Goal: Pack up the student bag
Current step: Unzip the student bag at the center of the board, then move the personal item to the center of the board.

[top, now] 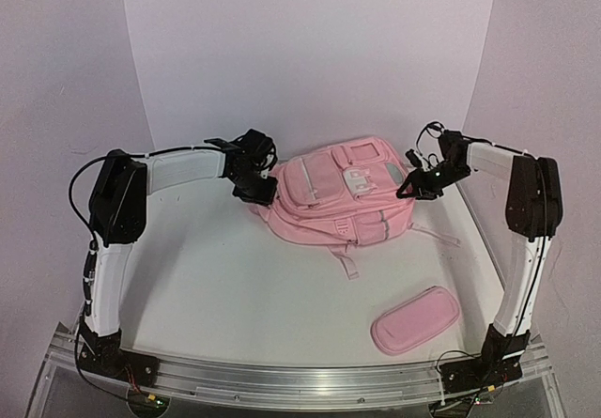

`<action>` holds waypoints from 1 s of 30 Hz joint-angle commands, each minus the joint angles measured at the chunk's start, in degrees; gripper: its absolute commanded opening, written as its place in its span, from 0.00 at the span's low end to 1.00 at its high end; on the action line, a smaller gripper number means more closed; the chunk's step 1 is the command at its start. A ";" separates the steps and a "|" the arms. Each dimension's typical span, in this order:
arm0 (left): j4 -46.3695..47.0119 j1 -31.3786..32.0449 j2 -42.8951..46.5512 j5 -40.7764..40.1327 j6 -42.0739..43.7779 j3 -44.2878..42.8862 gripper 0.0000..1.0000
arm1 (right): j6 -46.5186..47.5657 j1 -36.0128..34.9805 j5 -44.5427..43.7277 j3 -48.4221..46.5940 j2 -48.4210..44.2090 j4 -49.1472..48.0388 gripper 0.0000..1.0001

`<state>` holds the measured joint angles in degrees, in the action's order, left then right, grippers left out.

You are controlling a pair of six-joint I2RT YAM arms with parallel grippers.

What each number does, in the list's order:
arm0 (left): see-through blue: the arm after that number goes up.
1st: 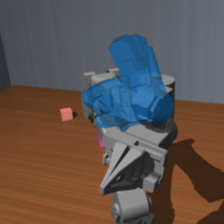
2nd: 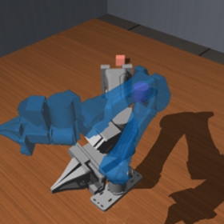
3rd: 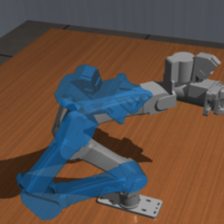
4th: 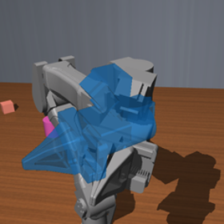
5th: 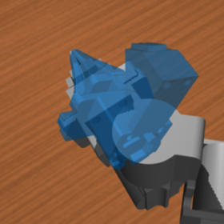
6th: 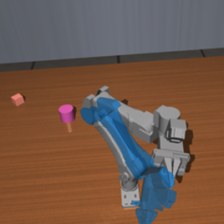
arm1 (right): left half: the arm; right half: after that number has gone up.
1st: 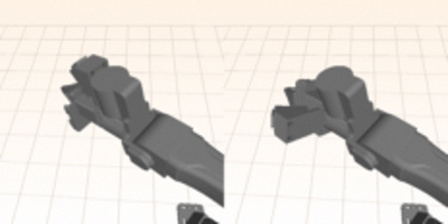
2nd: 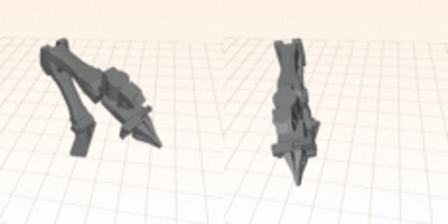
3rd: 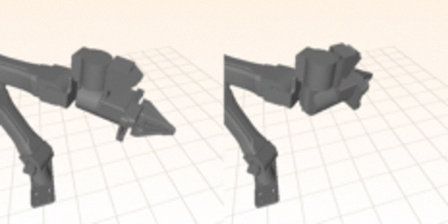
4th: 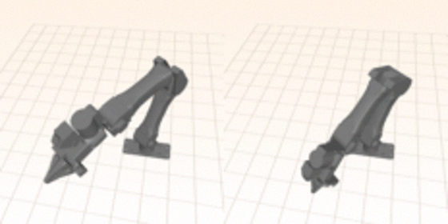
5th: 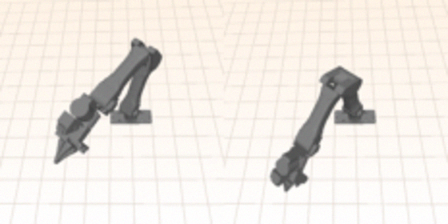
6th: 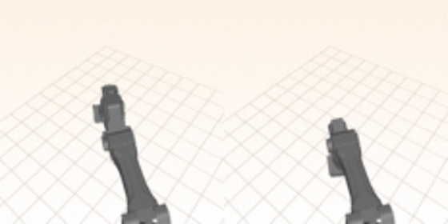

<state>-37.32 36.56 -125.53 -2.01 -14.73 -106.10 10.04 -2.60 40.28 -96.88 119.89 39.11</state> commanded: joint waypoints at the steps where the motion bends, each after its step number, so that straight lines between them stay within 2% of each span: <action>1: -4.73 -0.63 5.70 -0.08 -1.62 -1.19 0.52 | 13.09 2.91 -7.30 -3.60 -3.26 10.15 0.76; 2: -4.78 -0.22 7.73 1.17 -2.31 0.83 0.61 | 16.65 4.06 -6.76 -3.98 -4.49 13.51 0.85; 4: -3.80 1.28 12.71 4.07 -2.71 5.68 0.86 | 25.58 5.99 -5.76 -3.35 -7.62 20.39 0.95; 6: -3.96 3.08 16.39 5.95 -3.17 10.22 0.99 | 37.57 7.94 -4.60 -1.37 -10.85 28.04 0.98; 10: -5.72 5.35 19.14 7.32 -5.62 14.57 1.00 | 62.61 8.84 -7.72 6.72 -17.80 42.41 0.98; 14: -4.11 5.71 19.50 8.79 -8.77 16.35 1.00 | 76.13 8.76 -14.47 19.40 -25.71 42.36 0.98; 22: 1.19 5.79 19.01 9.90 -14.16 18.73 1.00 | 81.38 7.41 -20.51 32.50 -29.19 31.49 0.98; 27: 1.77 5.77 19.28 9.35 -15.45 19.64 1.00 | 84.44 3.85 -22.36 38.14 -30.40 28.43 0.98; 30: 1.55 5.80 19.79 8.88 -15.91 20.27 1.00 | 83.00 -0.50 -23.83 41.96 -30.68 24.29 0.98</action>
<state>-37.53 42.33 -107.15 7.35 -28.89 -86.72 91.14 1.43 19.39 -58.66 91.32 67.82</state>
